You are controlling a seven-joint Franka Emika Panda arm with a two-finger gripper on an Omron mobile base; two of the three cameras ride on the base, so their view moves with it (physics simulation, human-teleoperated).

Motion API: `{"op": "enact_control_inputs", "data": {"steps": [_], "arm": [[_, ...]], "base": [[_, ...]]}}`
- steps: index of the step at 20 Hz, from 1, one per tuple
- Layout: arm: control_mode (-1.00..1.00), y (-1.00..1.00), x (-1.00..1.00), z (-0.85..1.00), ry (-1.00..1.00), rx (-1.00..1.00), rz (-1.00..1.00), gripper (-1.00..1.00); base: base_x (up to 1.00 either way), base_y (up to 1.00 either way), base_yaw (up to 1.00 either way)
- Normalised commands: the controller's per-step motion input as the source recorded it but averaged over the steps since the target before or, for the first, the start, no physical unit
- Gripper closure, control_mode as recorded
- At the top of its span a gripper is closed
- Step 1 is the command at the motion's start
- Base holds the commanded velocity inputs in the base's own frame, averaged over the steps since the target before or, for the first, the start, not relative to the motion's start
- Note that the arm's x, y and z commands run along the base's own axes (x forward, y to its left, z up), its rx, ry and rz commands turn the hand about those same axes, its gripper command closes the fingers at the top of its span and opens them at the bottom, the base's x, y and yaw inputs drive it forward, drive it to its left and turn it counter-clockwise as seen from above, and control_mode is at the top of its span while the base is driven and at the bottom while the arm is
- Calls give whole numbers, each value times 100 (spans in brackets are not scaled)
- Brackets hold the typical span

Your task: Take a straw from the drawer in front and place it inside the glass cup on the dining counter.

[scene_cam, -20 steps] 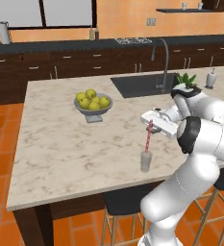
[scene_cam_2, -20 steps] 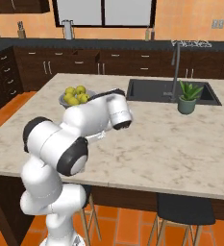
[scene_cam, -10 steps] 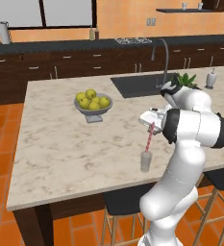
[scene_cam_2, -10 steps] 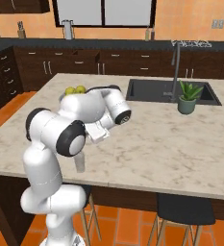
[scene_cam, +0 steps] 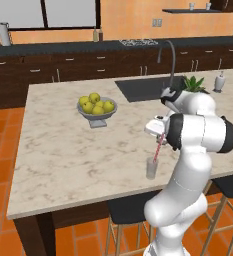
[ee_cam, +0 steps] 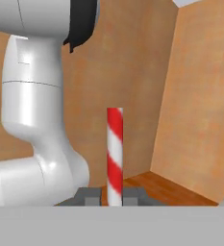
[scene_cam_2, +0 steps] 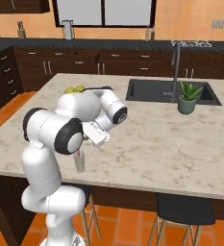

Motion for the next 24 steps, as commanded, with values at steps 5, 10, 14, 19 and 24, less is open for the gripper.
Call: {"op": "enact_control_inputs", "data": {"steps": [5,10,14,19,24], "arm": [[-100,0,14,0,-2,0,9,100],[-100,0,21,-6,-1,0,3,100],[-100,0,3,-14,0,2,-3,100],[-100,0,23,-6,0,0,-6,100],[-100,0,13,-8,0,0,-7,100]], "base": [[0,0,0],[0,0,0],[0,0,0],[0,0,0],[0,0,0]]}}
